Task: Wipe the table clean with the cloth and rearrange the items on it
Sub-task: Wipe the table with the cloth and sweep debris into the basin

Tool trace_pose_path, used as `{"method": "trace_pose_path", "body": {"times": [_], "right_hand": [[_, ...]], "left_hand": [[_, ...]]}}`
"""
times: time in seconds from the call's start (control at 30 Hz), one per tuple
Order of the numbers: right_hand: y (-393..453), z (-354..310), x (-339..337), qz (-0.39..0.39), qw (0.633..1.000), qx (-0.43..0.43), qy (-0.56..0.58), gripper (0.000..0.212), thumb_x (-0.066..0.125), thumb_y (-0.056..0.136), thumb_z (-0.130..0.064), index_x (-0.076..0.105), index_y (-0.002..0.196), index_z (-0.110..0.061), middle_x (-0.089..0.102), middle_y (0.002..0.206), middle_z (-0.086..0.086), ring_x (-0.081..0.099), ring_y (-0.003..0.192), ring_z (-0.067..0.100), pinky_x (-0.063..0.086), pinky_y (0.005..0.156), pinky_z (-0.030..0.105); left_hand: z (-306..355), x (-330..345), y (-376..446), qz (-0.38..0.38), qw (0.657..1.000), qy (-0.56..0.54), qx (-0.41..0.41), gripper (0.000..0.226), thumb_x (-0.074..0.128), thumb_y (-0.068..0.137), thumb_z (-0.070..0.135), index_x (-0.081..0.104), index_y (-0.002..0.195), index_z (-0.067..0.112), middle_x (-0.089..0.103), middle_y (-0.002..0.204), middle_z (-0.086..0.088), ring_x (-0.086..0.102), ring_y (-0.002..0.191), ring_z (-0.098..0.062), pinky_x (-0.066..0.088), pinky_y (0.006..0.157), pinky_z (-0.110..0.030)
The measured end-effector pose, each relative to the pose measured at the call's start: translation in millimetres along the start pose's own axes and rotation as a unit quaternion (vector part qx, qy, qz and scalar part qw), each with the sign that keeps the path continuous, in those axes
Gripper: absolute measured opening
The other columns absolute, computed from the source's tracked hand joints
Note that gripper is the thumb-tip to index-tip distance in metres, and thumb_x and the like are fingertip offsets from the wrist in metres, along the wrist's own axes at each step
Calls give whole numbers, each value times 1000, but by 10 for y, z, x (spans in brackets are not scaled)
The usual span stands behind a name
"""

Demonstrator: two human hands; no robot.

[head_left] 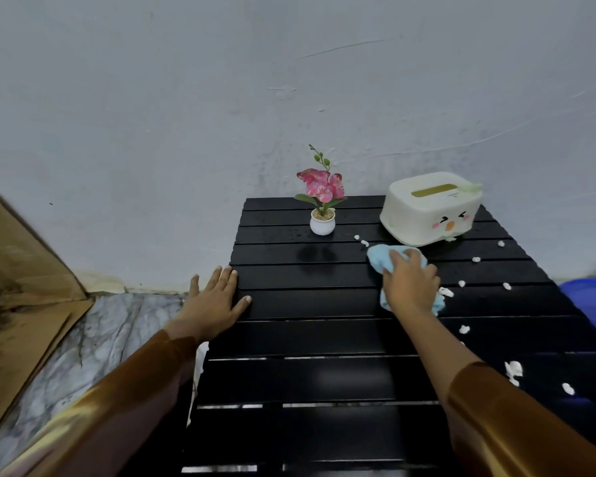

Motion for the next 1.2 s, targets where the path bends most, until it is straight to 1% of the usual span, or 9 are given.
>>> {"method": "trace_pose_path", "body": {"times": [0.13,0.27,0.33,0.53,0.67,0.77,0.93,1.07,1.2], "right_hand": [[16,45,-167,-4,1000,9,29,39,51,92,-23,51,130,-26,41,141,4,42,115,36,34,99,42],[-9,-99,-244,-3,998,-27,59,42,50,91,-23,49,132,-27,40,141,2,41,115,34,35,98,41],[-7,-159,-246,-10,997,-45,68,43,50,91,-23,48,133,-27,40,141,0,41,116,33,34,99,40],[62,-269,-205,-19,993,-72,88,45,49,92,-26,44,136,-29,37,144,-3,41,116,28,35,98,36],[100,-306,-128,-28,991,-90,94,46,48,92,-26,42,137,-31,36,145,-3,41,115,27,36,98,37],[128,-322,-70,-33,990,-99,97,46,47,92,-27,43,138,-31,36,145,-4,42,115,26,37,98,36],[122,-345,-15,-45,988,-118,93,46,47,93,-27,42,138,-31,36,145,-4,42,115,25,36,98,35],[69,-597,-25,-56,983,-146,96,45,47,93,-28,43,137,-30,36,146,-4,41,119,25,35,101,35],[-16,-1266,106,-42,972,-200,115,45,49,92,-32,43,137,-32,34,146,-5,39,120,25,34,101,36]], "left_hand": [[293,-235,131,14,999,4,30,74,25,94,60,15,151,14,7,162,-3,-2,150,-17,-7,119,-50],[764,-467,399,86,993,-58,61,67,45,88,59,42,138,15,45,146,-5,38,138,-21,19,119,-41],[980,-517,551,109,989,-72,69,64,48,87,56,43,137,16,50,141,-5,46,131,-24,26,114,-39],[1181,-556,1125,149,977,-150,-28,74,55,82,60,40,139,16,50,140,-6,43,130,-27,27,108,-44],[1247,-524,1434,144,956,-245,-77,77,63,75,61,44,136,19,51,138,-7,42,131,-29,26,105,-46],[1326,-499,1608,157,945,-276,-78,61,67,72,54,55,121,21,60,125,-6,47,124,-28,28,100,-43],[1329,-519,1716,196,918,-337,-78,42,68,72,49,62,102,20,69,107,-3,58,110,-25,30,93,-39],[1084,-767,1604,229,901,-364,-58,47,67,66,55,66,98,20,72,103,-3,63,104,-25,40,98,-41],[535,-1092,1418,251,894,-364,-70,58,61,61,59,65,104,21,72,109,-4,63,109,-26,43,97,-36]]}}
Point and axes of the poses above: each hand's wrist, its own y-axis towards the middle knuckle, its own x-axis out of the palm, z = x × y, the point moved 4 cm from there along y, towards the middle knuckle
